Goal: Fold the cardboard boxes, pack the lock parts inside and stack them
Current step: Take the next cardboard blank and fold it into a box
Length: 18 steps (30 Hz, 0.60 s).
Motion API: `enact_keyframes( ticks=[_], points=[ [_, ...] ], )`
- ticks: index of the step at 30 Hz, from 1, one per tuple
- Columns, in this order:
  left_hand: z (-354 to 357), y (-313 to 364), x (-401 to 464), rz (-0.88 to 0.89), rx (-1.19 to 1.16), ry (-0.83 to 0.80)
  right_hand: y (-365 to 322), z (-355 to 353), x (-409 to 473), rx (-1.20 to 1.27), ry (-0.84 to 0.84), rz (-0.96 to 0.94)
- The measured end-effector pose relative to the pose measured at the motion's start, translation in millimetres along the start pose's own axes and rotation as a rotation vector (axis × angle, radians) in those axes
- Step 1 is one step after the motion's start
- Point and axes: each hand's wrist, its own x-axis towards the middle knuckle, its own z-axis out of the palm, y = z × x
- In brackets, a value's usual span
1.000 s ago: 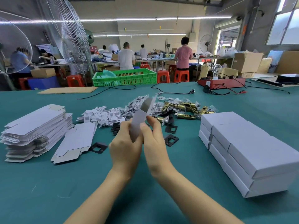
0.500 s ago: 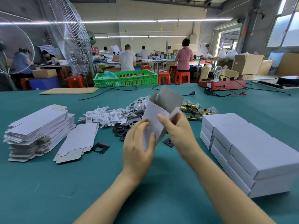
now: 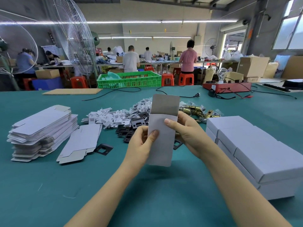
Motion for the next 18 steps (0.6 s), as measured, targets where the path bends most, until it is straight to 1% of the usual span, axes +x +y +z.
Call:
enact_keyframes(
  ticks=[5, 8, 12, 15, 18],
  points=[
    [5, -6, -5, 0.007, -0.012, 0.041, 15, 25, -1, -0.029, 0.195, 0.018],
    [5, -5, -5, 0.030, -0.022, 0.015, 21, 32, -2, 0.013, 0.210, 0.034],
    [7, -1, -7, 0.056, 0.017, -0.030, 20, 33, -1, 0.071, 0.227, 0.114],
    [12, 5, -8, -0.001, -0.092, -0.013, 19, 34, -3, 0.075, 0.211, 0.151],
    [15, 16, -7, -0.064, -0.221, 0.022, 19, 38, -4, 0.063, 0.219, 0.145]
  ],
)
